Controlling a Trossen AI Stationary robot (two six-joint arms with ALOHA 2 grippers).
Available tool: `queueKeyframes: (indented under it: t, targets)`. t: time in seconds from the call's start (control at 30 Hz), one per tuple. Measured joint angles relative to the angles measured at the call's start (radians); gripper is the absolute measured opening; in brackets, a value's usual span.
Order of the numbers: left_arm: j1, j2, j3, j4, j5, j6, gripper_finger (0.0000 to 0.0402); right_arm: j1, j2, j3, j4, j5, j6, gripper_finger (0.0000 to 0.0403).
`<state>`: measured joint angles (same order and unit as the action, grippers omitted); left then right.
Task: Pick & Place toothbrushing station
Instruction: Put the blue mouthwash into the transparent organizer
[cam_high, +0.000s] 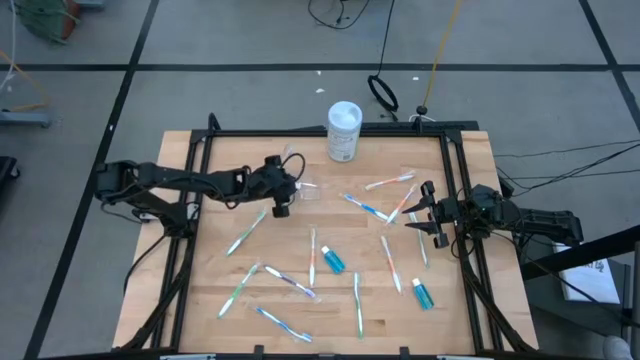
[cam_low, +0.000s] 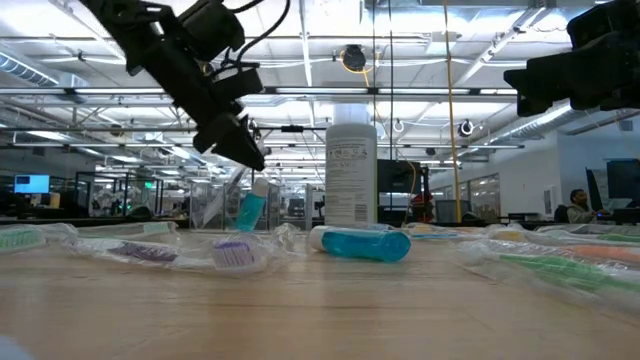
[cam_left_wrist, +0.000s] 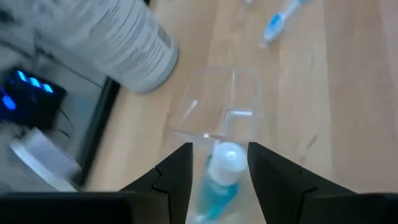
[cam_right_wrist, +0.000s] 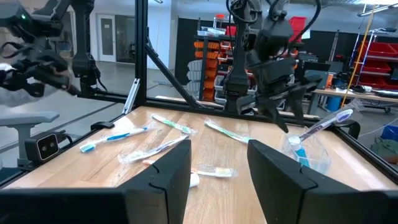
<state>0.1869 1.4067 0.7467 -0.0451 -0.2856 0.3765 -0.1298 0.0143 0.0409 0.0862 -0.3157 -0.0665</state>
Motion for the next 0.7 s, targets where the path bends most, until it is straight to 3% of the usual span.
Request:
queueKeyframes:
  t: [0.33, 0.47, 0.7]
  targets:
    - [0.055, 0.118, 0.338, -0.473, 0.077, 0.265, 0.0159, 0.000, 0.000, 0.000, 0.000, 0.001, -0.032, 0.0151]
    - [0.062, 0.212, 0.430, -0.616, 0.025, 0.267, 0.0159, 0.000, 0.000, 0.000, 0.000, 0.002, -0.027, 0.0151]
    - [0.058, 0.337, 0.560, -0.785, 0.023, 0.320, 0.0159, 0.000, 0.000, 0.000, 0.004, 0.003, -0.082, 0.0151]
